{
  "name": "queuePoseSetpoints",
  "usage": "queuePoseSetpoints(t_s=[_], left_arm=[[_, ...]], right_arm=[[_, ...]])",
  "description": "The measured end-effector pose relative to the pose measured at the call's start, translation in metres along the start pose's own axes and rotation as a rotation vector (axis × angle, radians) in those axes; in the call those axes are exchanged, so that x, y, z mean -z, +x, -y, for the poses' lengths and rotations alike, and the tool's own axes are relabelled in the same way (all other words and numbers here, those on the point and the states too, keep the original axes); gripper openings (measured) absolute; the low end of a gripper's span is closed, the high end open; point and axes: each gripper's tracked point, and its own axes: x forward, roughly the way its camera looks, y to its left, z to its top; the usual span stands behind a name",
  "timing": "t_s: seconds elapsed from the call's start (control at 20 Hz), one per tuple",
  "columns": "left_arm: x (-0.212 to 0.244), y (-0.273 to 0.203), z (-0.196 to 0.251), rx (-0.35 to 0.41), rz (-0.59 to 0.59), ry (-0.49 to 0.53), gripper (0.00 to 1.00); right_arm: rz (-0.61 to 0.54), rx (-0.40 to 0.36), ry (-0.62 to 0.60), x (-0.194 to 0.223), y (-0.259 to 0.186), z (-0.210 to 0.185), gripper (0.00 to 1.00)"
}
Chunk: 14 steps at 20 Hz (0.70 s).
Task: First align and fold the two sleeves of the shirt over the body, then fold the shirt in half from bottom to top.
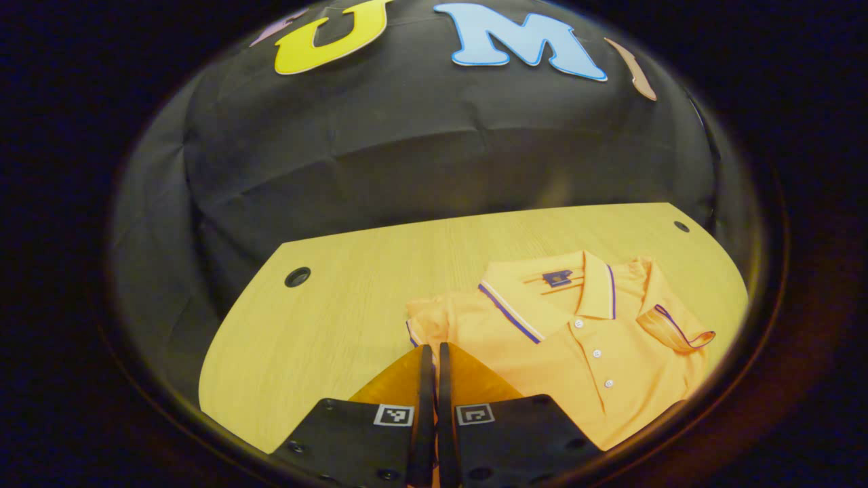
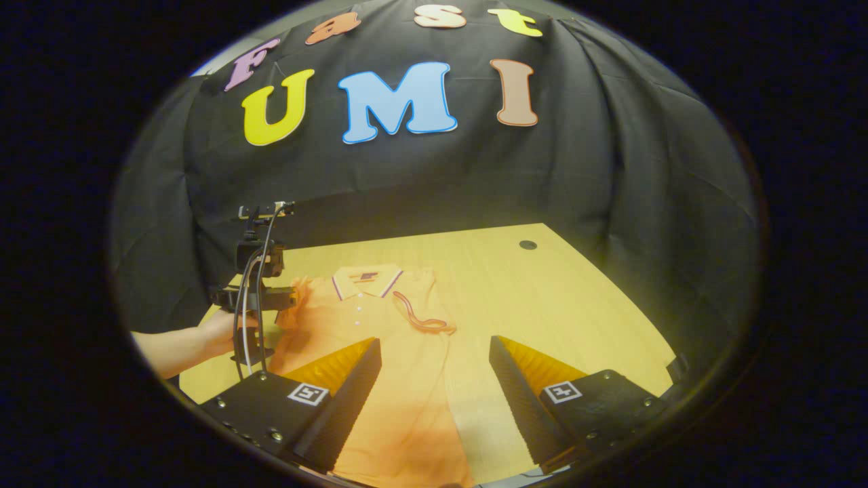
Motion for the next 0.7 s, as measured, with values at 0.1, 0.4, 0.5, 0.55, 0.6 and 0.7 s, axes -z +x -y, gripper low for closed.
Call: queuePoseSetpoints(t_s=[0.1,0.4,0.5,0.55,0.6,0.7], left_arm=[[0.000,-0.003,0.008,0.018,0.002,0.003,0.16],[-0.003,-0.029,0.023,0.074,0.022,-0.011,0.57],[-0.002,-0.047,0.022,0.089,0.033,-0.038,0.78],[0.001,-0.058,0.022,0.098,0.036,-0.054,0.74],[0.005,-0.070,0.021,0.100,0.044,-0.067,0.86],[0.018,-0.098,0.016,0.099,0.059,-0.085,0.92]], right_arm=[[0.000,0.001,0.005,0.001,-0.004,0.003,0.99],[0.000,-0.012,0.000,0.011,-0.013,0.012,0.99],[-0.002,-0.028,-0.004,0.015,-0.015,0.012,0.99],[-0.005,-0.033,-0.008,0.019,-0.017,0.013,0.98],[-0.012,-0.038,-0.014,0.024,-0.019,0.013,0.99],[-0.027,-0.048,-0.021,0.038,-0.025,0.014,0.99]])
